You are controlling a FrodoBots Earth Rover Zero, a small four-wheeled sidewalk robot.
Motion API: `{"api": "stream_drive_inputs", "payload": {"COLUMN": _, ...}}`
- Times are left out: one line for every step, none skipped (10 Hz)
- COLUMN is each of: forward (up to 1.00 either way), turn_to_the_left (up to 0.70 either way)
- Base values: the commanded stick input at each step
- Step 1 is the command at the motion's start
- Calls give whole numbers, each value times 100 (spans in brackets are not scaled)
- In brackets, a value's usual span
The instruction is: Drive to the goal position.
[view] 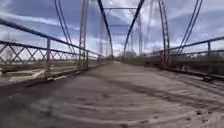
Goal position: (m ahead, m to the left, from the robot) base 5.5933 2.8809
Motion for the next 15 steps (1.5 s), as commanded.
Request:
{"api": "stream_drive_inputs", "payload": {"forward": 100, "turn_to_the_left": -1}}
{"api": "stream_drive_inputs", "payload": {"forward": 100, "turn_to_the_left": 1}}
{"api": "stream_drive_inputs", "payload": {"forward": 100, "turn_to_the_left": 1}}
{"api": "stream_drive_inputs", "payload": {"forward": 100, "turn_to_the_left": 1}}
{"api": "stream_drive_inputs", "payload": {"forward": 100, "turn_to_the_left": 1}}
{"api": "stream_drive_inputs", "payload": {"forward": 100, "turn_to_the_left": 0}}
{"api": "stream_drive_inputs", "payload": {"forward": 100, "turn_to_the_left": -2}}
{"api": "stream_drive_inputs", "payload": {"forward": 100, "turn_to_the_left": -3}}
{"api": "stream_drive_inputs", "payload": {"forward": 100, "turn_to_the_left": -3}}
{"api": "stream_drive_inputs", "payload": {"forward": 100, "turn_to_the_left": -3}}
{"api": "stream_drive_inputs", "payload": {"forward": 100, "turn_to_the_left": -3}}
{"api": "stream_drive_inputs", "payload": {"forward": 100, "turn_to_the_left": -3}}
{"api": "stream_drive_inputs", "payload": {"forward": 100, "turn_to_the_left": -3}}
{"api": "stream_drive_inputs", "payload": {"forward": 100, "turn_to_the_left": -3}}
{"api": "stream_drive_inputs", "payload": {"forward": 100, "turn_to_the_left": -3}}
